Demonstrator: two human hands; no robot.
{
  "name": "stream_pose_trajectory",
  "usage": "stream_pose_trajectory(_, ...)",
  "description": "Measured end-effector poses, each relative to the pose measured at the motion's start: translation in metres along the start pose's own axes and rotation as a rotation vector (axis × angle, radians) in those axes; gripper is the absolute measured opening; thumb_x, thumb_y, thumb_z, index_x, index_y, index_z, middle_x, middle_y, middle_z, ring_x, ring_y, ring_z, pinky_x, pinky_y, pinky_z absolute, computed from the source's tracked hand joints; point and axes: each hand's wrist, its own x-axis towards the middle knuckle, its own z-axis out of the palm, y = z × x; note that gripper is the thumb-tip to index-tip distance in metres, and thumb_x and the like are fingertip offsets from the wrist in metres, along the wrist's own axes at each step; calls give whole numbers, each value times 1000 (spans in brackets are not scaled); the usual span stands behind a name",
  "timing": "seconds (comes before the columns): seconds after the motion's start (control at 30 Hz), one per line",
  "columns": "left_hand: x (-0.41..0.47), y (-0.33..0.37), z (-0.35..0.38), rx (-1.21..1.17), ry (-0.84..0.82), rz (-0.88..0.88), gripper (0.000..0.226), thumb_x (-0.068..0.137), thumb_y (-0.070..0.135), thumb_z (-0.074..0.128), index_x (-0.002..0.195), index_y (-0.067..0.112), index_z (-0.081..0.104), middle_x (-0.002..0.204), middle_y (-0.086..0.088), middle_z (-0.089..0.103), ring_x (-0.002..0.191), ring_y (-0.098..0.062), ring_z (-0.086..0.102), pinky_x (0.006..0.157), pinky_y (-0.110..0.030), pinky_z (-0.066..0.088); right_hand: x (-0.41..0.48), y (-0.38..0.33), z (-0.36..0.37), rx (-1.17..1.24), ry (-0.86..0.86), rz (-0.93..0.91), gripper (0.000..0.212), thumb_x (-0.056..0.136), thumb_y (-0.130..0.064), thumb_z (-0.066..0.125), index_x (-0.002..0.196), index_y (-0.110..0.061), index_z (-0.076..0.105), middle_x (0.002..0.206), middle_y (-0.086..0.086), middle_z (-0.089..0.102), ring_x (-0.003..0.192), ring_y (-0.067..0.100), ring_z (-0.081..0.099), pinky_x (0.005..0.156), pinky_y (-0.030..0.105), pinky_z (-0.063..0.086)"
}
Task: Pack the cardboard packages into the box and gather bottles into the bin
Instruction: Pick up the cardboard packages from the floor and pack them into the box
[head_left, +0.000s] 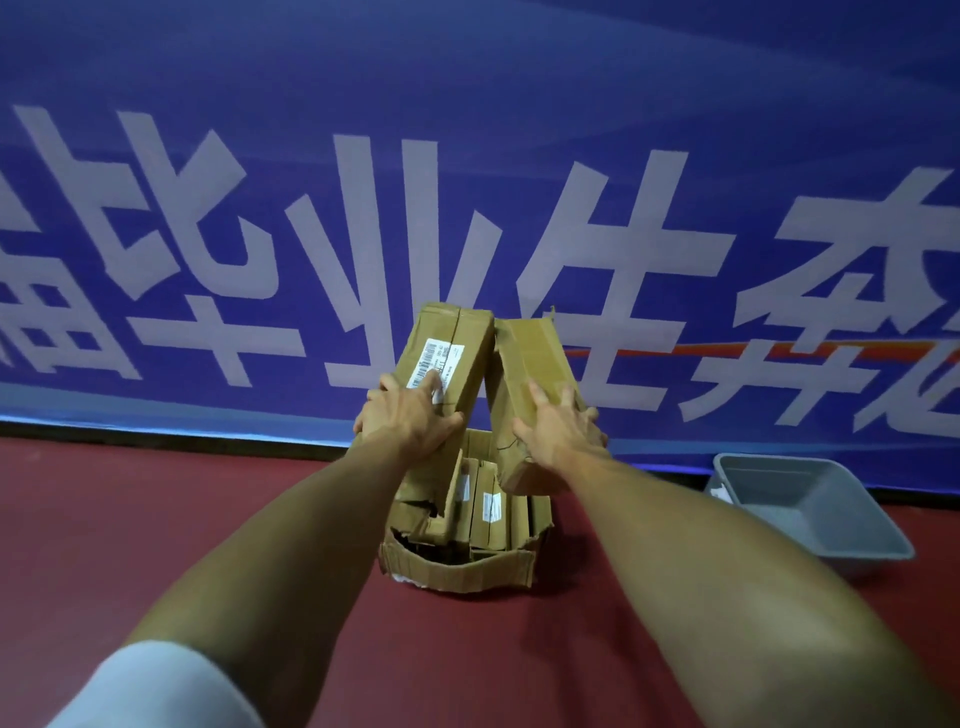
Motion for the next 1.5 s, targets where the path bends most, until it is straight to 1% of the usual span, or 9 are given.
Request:
stream_pose_trajectory(0.33,152,44,76,16,-15,-92,75,81,79,47,141,38,28,110,-14,36,106,-36,48,79,-46,50,184,43,26,-21,-79,-54,71,99,-57,45,156,-44,5,160,5,5,134,43,28,98,57,41)
stream_pose_trajectory(0.5,204,62,137,-6,-50,-158,74,78,80,49,136,40,28,113,-14,37,107,-36,48,83,-52,52,253,64,68,-20,-124,-64,71,99,-56,44,156,-43,3,160,6,2,132,42,30,98,54,42)
stream_pose_trajectory(0.67,241,56,225,-7,-95,-181,77,79,79,48,142,42,23,108,-12,33,108,-36,48,86,-54,52,299,91,148,-13,-141,-53,70,99,-58,43,156,-43,5,159,6,3,132,42,31,96,52,42)
stream_pose_trajectory(0.77,262,43,292,27,-114,-165,93,80,83,43,153,48,-5,127,-21,35,115,-37,47,89,-50,51,327,107,214,-8,-142,-46,69,99,-58,43,156,-44,6,160,6,3,131,41,31,96,52,42)
stream_pose_trajectory(0.83,273,31,341,44,-102,-152,94,82,83,40,153,48,-11,131,-23,35,113,-36,48,91,-44,49,346,115,262,8,-147,-45,68,99,-57,42,155,-44,8,160,6,4,131,42,31,96,53,40)
stream_pose_trajectory(1.03,312,3,483,112,-105,-77,86,89,78,32,156,43,-8,145,-26,34,125,-37,45,88,-37,42,400,142,393,38,-132,-7,67,99,-58,42,156,-45,8,161,5,6,135,42,28,99,56,39)
stream_pose_trajectory(1.2,343,-15,581,-22,-165,-43,86,85,81,36,155,48,-1,154,-29,21,133,-42,42,102,-44,46,419,170,477,64,-100,58,66,100,-58,41,156,-44,10,162,5,6,138,45,25,104,59,36)
stream_pose_trajectory(1.37,349,-28,619,-16,-186,26,85,86,82,35,156,46,3,140,-23,34,117,-34,50,92,-39,47,408,179,525,92,-110,115,66,100,-58,41,157,-43,11,163,5,4,141,44,22,108,55,32)
stream_pose_trajectory(1.5,350,-34,626,-35,-249,35,87,83,84,35,156,45,9,136,-23,35,116,-35,49,97,-41,46,397,182,545,77,-148,181,66,99,-61,41,157,-44,13,165,3,2,143,45,21,110,54,31)
